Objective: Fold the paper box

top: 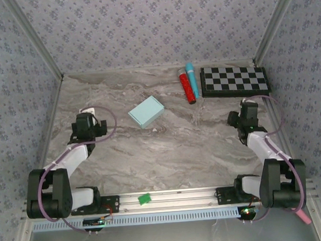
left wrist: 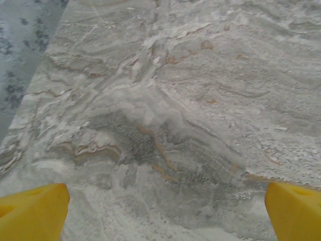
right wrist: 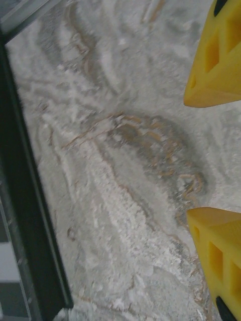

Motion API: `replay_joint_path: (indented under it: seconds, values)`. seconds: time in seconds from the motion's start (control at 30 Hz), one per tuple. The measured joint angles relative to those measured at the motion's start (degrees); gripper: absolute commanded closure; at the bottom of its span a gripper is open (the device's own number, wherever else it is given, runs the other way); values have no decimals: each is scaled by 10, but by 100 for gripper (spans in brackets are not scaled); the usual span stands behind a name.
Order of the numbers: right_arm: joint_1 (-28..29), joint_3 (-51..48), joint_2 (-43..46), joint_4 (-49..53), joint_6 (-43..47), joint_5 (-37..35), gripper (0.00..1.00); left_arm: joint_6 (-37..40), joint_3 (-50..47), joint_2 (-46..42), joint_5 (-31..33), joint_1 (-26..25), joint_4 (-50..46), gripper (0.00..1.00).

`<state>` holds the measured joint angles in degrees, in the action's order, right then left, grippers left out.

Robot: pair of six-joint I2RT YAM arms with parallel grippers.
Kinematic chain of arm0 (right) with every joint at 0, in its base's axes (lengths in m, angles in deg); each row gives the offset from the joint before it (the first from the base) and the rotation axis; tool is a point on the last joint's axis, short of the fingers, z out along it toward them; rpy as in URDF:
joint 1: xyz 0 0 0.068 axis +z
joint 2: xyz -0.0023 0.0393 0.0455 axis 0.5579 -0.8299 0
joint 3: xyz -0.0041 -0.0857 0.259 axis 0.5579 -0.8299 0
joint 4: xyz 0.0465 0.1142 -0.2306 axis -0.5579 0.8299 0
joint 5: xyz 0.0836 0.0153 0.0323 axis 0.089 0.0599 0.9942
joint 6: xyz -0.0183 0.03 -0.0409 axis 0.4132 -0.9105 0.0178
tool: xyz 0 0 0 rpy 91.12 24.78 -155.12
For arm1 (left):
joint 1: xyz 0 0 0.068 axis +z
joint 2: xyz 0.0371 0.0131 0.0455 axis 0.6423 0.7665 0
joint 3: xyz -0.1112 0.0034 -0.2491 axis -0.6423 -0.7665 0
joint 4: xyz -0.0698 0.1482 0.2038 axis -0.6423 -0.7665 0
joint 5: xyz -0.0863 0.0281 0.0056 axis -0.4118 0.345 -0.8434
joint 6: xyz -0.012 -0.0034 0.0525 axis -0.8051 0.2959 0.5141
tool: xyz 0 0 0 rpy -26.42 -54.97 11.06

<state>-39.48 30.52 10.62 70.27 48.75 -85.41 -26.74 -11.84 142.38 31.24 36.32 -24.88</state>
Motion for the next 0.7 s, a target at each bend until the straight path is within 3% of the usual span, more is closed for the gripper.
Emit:
replay_joint_path:
  seconds: [0.3, 0.7]
  values:
    - [0, -53, -40, -178, 44, 72, 39, 20, -64, 30, -108, 23, 163, 1]
    - [5, -95, -100, -368, 91, 108, 37, 7, -70, 76, -196, 62, 267, 0]
